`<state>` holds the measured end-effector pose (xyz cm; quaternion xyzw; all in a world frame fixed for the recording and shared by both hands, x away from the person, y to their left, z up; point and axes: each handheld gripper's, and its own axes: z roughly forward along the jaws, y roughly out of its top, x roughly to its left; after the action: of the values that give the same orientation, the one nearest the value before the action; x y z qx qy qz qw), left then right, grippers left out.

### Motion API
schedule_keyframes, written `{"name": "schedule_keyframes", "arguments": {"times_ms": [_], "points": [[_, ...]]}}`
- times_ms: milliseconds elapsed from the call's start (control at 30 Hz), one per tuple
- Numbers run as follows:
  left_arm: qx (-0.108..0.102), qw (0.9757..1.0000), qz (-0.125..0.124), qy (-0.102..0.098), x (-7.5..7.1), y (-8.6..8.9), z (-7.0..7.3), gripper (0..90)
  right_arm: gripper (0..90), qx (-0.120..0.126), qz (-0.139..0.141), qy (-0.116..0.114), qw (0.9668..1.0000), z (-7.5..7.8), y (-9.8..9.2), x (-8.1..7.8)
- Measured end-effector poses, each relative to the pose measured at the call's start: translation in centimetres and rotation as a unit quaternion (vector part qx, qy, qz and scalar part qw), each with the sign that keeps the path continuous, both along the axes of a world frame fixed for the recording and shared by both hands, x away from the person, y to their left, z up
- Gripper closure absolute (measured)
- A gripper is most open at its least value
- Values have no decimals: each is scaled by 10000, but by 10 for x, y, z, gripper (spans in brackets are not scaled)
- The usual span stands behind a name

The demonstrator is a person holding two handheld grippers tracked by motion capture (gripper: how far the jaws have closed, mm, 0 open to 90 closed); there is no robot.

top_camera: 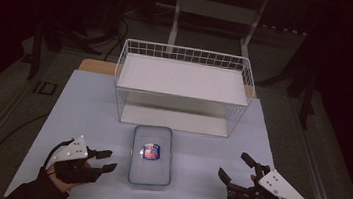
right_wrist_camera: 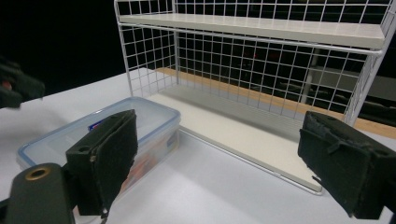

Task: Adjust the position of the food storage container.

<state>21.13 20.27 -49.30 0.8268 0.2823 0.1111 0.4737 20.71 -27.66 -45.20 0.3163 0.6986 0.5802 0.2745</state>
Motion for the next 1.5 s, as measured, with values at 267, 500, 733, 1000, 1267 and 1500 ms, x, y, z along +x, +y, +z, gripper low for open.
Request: {"name": "schedule_keyframes", "arguments": {"times_ms": [267, 500, 733, 1000, 1267, 1500], "points": [[692, 9968, -295, 273, 2, -18, -20, 794, 118, 10, 19, 9, 10000, 0, 0, 0], [775, 9956, -430, 300, 5, -29, -28, 894, 118, 16, 37, 27, 10000, -1, 0, 0], [731, 9950, -584, 359, 9, -39, -31, 896, 118, 7, 45, 43, 10000, -1, 0, 0], [636, 9948, -704, 378, 11, -55, -31, 896, 118, 3, 64, 62, 10000, -1, 1, 0], [608, 9934, -912, 351, 12, -71, -31, 895, 118, 2, 75, 62, 10000, -1, 0, 0], [518, 9945, -801, 426, 19, -66, -31, 895, 118, 1, 85, 51, 10000, -1, 0, 0]]}}
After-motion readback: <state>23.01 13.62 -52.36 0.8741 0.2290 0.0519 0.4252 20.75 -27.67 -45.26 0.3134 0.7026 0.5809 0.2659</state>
